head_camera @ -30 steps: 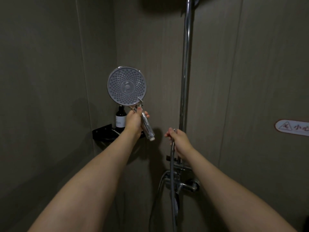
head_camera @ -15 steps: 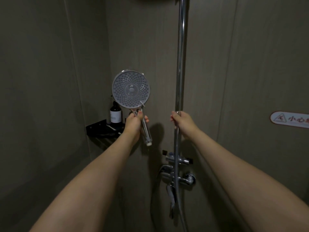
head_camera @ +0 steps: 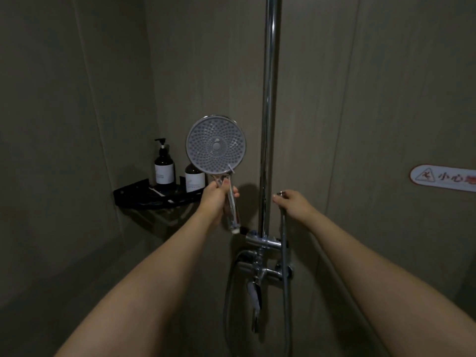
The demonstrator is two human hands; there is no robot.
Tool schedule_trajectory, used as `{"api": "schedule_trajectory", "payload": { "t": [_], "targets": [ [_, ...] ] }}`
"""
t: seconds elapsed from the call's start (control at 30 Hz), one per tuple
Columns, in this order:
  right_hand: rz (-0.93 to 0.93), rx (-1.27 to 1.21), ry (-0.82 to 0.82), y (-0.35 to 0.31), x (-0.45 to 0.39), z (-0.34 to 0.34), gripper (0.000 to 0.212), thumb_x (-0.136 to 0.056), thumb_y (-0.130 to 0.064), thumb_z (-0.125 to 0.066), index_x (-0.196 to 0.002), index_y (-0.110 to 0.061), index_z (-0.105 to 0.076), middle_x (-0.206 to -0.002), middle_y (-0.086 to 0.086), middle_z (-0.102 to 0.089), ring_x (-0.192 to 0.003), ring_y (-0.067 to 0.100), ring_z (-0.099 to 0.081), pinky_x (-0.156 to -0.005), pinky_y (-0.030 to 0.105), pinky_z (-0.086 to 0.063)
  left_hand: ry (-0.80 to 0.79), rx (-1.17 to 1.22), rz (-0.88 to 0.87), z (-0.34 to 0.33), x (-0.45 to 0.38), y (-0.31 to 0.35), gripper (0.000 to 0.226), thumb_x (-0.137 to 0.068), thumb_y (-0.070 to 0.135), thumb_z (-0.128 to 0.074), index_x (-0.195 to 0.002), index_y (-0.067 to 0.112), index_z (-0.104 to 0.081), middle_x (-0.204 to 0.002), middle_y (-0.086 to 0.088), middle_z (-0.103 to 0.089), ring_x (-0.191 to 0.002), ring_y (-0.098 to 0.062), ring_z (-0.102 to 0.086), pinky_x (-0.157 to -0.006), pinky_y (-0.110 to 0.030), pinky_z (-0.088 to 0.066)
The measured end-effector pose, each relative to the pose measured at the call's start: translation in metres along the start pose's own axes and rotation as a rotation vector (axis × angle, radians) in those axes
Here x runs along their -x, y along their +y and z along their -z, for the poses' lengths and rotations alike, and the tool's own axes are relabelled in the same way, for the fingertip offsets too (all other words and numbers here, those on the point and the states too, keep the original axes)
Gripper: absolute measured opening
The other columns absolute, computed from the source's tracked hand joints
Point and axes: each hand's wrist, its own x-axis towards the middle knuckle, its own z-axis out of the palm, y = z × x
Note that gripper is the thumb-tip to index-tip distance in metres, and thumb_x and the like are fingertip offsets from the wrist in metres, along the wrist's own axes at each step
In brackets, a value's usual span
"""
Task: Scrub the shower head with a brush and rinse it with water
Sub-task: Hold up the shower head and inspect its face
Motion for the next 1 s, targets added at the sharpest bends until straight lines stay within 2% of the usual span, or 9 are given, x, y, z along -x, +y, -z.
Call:
{"api": "schedule_trajectory", "payload": {
  "t": [0.1,0.3,0.37,0.43,0.57,0.67,0.73,0.83,1.0],
  "targets": [
    [-0.065,0.134,-0.126,0.021,0.001,0.0,0.036,-0.093,-0.017,-0.055,-0.059,-0.018,-0.044,-0.057,-0.001,-0.041,-0.053,0.01,-0.039,-0.051,0.018,-0.033,-0.032,0.01,0.03,-0.001,-0.004,-0.017,0.018,-0.099,0.017,-0.039,-0.086,0.015,-0.051,-0.074,-0.005,-0.054,-0.07,-0.016,-0.055,-0.077,-0.03,-0.048],
    [-0.226,0.27,-0.077,0.058,-0.009,0.002,0.029,-0.085,-0.016,-0.066,-0.061,-0.013,-0.051,-0.06,0.002,-0.046,-0.055,0.01,-0.041,-0.053,0.023,-0.032,-0.011,-0.021,0.061,0.004,-0.011,-0.042,0.02,-0.099,0.017,-0.04,-0.084,0.014,-0.052,-0.075,-0.005,-0.055,-0.07,-0.015,-0.056,-0.078,-0.028,-0.049],
    [-0.278,0.277,-0.04,0.064,-0.014,0.001,0.014,-0.083,-0.013,-0.069,-0.077,-0.003,-0.063,-0.071,0.01,-0.053,-0.067,0.017,-0.049,-0.054,0.024,-0.034,0.002,-0.027,0.062,0.008,-0.013,-0.046,0.02,-0.099,0.017,-0.04,-0.084,0.014,-0.052,-0.075,-0.006,-0.055,-0.071,-0.016,-0.056,-0.077,-0.027,-0.049],
    [-0.321,0.278,0.008,0.069,-0.018,-0.002,0.02,-0.08,-0.009,-0.071,-0.095,0.004,-0.066,-0.082,0.014,-0.059,-0.078,0.017,-0.052,-0.052,0.022,-0.035,0.015,-0.025,0.067,0.01,-0.015,-0.047,0.02,-0.099,0.016,-0.04,-0.084,0.014,-0.052,-0.076,-0.006,-0.055,-0.072,-0.015,-0.056,-0.076,-0.026,-0.049],
    [-0.347,0.253,0.124,0.081,-0.031,-0.009,0.026,-0.076,-0.002,-0.073,-0.098,0.01,-0.067,-0.099,0.025,-0.069,-0.079,0.019,-0.057,-0.074,0.032,-0.05,0.035,-0.022,0.062,0.015,-0.02,-0.047,0.02,-0.099,0.015,-0.041,-0.082,0.014,-0.053,-0.075,-0.006,-0.055,-0.07,-0.015,-0.055,-0.077,-0.028,-0.049],
    [-0.35,0.24,0.148,0.087,-0.037,-0.014,0.02,-0.075,0.001,-0.073,-0.094,0.008,-0.068,-0.093,0.025,-0.069,-0.08,0.026,-0.065,-0.082,0.042,-0.056,0.044,-0.019,0.05,0.018,-0.023,-0.047,0.021,-0.099,0.014,-0.041,-0.082,0.012,-0.052,-0.074,-0.006,-0.054,-0.069,-0.015,-0.054,-0.078,-0.028,-0.048],
    [-0.352,0.255,0.122,0.091,-0.039,-0.017,0.019,-0.077,0.0,-0.072,-0.094,0.007,-0.068,-0.088,0.021,-0.068,-0.083,0.029,-0.068,-0.073,0.036,-0.057,0.051,-0.02,0.047,0.019,-0.023,-0.046,0.021,-0.099,0.013,-0.04,-0.082,0.012,-0.052,-0.074,-0.007,-0.053,-0.07,-0.015,-0.053,-0.078,-0.028,-0.047],
    [-0.369,0.296,0.081,0.096,-0.041,-0.022,0.019,-0.079,-0.003,-0.07,-0.096,0.005,-0.068,-0.085,0.017,-0.067,-0.076,0.02,-0.062,-0.056,0.023,-0.047,0.062,-0.023,0.039,0.022,-0.024,-0.046,0.021,-0.099,0.012,-0.039,-0.082,0.012,-0.051,-0.074,-0.007,-0.052,-0.069,-0.016,-0.053,-0.076,-0.027,-0.047],
    [-0.364,0.354,0.005,0.11,-0.045,-0.033,0.021,-0.078,0.0,-0.069,-0.097,0.007,-0.067,-0.099,0.023,-0.069,-0.08,0.024,-0.064,-0.074,0.03,-0.052,0.081,-0.047,0.041,0.031,-0.025,-0.049,0.021,-0.099,0.012,-0.039,-0.082,0.012,-0.051,-0.074,-0.007,-0.052,-0.069,-0.015,-0.053,-0.077,-0.028,-0.047]
  ]
}}
